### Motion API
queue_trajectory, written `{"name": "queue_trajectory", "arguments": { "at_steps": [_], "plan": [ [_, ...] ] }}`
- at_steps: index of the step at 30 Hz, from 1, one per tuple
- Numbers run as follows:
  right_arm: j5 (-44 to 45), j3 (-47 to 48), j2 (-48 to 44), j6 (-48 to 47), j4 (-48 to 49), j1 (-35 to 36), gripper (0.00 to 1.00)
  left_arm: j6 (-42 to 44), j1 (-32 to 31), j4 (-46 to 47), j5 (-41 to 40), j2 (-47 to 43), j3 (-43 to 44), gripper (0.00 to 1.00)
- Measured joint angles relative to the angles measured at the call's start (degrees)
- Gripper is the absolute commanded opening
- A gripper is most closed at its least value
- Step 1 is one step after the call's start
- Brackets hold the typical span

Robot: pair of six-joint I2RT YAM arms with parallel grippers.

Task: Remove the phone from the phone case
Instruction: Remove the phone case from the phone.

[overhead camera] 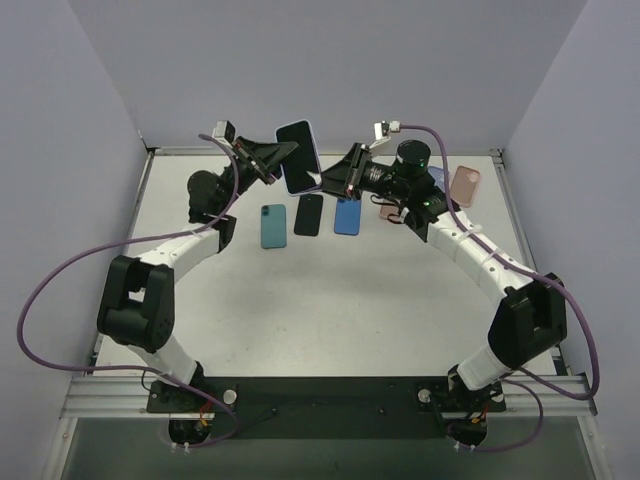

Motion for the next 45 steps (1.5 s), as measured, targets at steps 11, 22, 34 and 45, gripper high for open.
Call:
{"name": "queue_trajectory", "arguments": {
  "at_steps": [11, 22, 34, 45],
  "plan": [
    [0.17, -6.75, -2.54, -0.22, -1.42, -0.11, 0.00, 0.55, -1.73, -0.63, 1.44, 1.90, -3.50, 0.20],
    [5.44, -17.99, -13.79, -7.13, -19.23, -6.27, 0.00, 11.39, -9.40, -7.06, 14.88, 1.88, -9.38, 0.91],
    [33.57, -0.85, -16.26, -30.64, -59.56, -9.90, 0.00, 24.35, -8.57, -21.49, 19.39, -1.49, -10.27, 0.93],
    [55.47, 11.30, 6.01, -42.47, -80.02, 4.17, 0.00, 41.72, -8.68, -48.22, 15.58, -4.90, -4.57, 0.93]
  ]
}}
